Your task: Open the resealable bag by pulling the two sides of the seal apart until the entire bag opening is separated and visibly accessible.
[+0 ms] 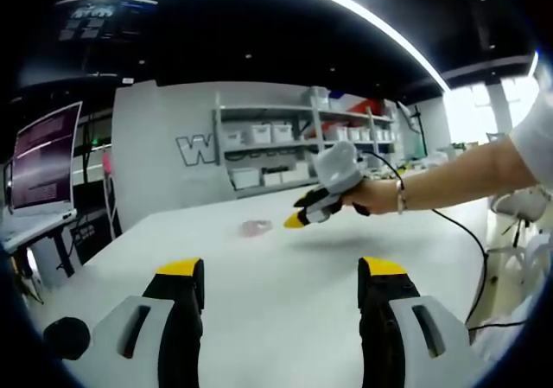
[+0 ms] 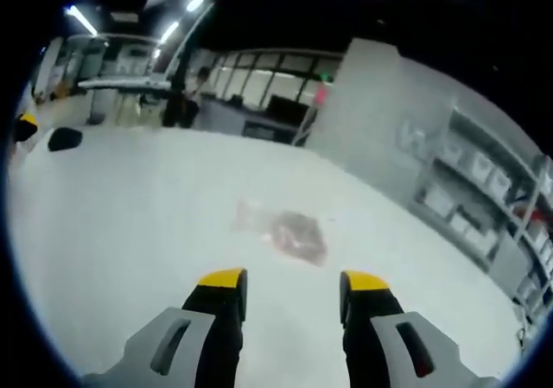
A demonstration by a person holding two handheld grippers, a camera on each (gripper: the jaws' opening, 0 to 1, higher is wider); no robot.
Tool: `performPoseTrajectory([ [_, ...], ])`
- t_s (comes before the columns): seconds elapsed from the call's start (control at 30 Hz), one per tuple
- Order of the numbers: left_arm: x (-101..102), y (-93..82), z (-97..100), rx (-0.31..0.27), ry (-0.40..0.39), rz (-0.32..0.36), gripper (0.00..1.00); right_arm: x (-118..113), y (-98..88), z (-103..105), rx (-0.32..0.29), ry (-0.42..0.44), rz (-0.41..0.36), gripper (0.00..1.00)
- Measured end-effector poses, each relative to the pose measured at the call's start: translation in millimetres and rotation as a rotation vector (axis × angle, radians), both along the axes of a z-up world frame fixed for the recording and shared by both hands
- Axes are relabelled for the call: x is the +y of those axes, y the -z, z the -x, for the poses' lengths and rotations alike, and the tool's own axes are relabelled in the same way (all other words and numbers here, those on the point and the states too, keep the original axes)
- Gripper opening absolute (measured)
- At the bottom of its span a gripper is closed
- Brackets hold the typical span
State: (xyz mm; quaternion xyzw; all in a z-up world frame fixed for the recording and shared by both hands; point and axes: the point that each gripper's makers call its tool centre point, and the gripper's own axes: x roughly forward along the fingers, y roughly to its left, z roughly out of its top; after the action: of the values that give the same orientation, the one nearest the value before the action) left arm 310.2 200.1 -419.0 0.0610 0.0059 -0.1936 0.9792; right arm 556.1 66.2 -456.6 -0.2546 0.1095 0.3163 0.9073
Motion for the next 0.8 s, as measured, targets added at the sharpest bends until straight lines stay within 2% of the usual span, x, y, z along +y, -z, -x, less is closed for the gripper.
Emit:
performPoseTrajectory([
  [0.13,1,0.5,-0.3,0.002,-0.002,0.001,0.71,2,-1.9,-7,-0.022,-0.006,0.028,0.4],
  [0.33,3,0.9,-0.5,0.001,-0.005,0.007,0.71,6,-2.7,-12,-0.025,-0.018,0.024,0.4],
  [0.57,5,-0.5,-1.3,-0.002,-0.004,0.009,0.71,12,-2.2,-14,-0.063,-0.037,0.088,0.4],
  [0.8,8,1.9,-3.3,0.005,-0.008,0.013,0.71,13,0.2,-20,-0.052,-0.037,0.073,0.4],
])
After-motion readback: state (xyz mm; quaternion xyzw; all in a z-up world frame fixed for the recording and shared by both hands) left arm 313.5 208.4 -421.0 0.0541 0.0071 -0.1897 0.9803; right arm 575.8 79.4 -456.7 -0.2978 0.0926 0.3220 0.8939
